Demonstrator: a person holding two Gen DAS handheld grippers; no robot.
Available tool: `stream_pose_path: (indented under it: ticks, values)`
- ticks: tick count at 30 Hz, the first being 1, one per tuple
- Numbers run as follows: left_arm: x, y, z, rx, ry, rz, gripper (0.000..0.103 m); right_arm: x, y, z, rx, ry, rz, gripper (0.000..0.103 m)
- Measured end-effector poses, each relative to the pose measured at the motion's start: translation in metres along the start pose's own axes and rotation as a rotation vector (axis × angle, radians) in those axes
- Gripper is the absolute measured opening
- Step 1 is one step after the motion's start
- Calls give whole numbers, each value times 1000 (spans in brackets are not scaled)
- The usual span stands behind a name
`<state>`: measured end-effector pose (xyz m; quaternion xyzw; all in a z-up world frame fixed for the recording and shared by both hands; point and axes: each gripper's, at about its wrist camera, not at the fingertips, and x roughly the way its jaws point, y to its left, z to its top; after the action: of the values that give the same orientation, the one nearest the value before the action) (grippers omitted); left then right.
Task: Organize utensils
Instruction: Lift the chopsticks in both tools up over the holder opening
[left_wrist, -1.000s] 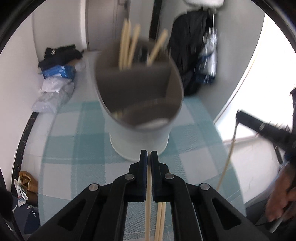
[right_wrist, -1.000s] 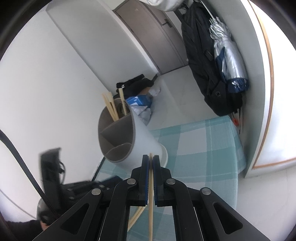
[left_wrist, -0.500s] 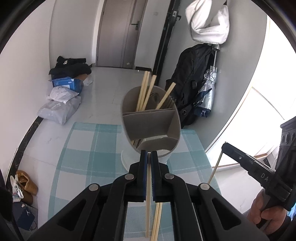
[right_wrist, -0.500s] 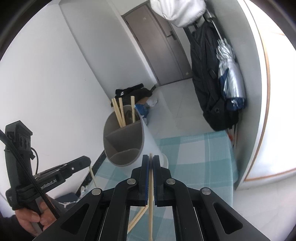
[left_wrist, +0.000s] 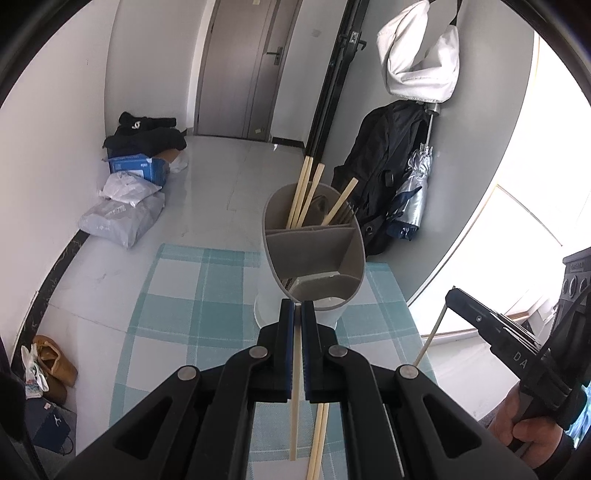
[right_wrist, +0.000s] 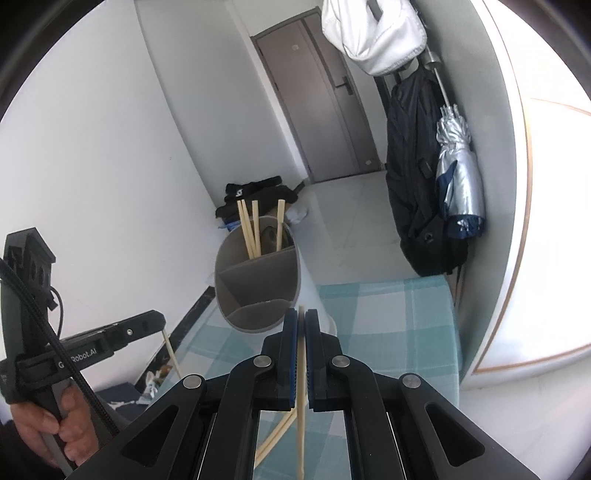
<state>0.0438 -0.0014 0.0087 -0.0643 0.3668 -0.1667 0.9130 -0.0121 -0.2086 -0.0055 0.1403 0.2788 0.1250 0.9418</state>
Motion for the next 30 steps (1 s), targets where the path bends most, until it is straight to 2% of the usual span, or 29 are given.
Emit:
stream_pose_path:
  ticks: [7,15,23,30]
  values:
    - [-8,8,5,-17,-13,-24,0,-9,10,1,-26,-25,-12,3]
    - [-20,8,22,-19,-40,-45,0,-19,11,12,4,-74,-7,3]
    - [-32,7,54,-23,-81,-76,0,-28,18,44,25,-116,16,3]
    - [-42,6,94,-36,-130,-109,0,-25,31,90,2,-154,41,3]
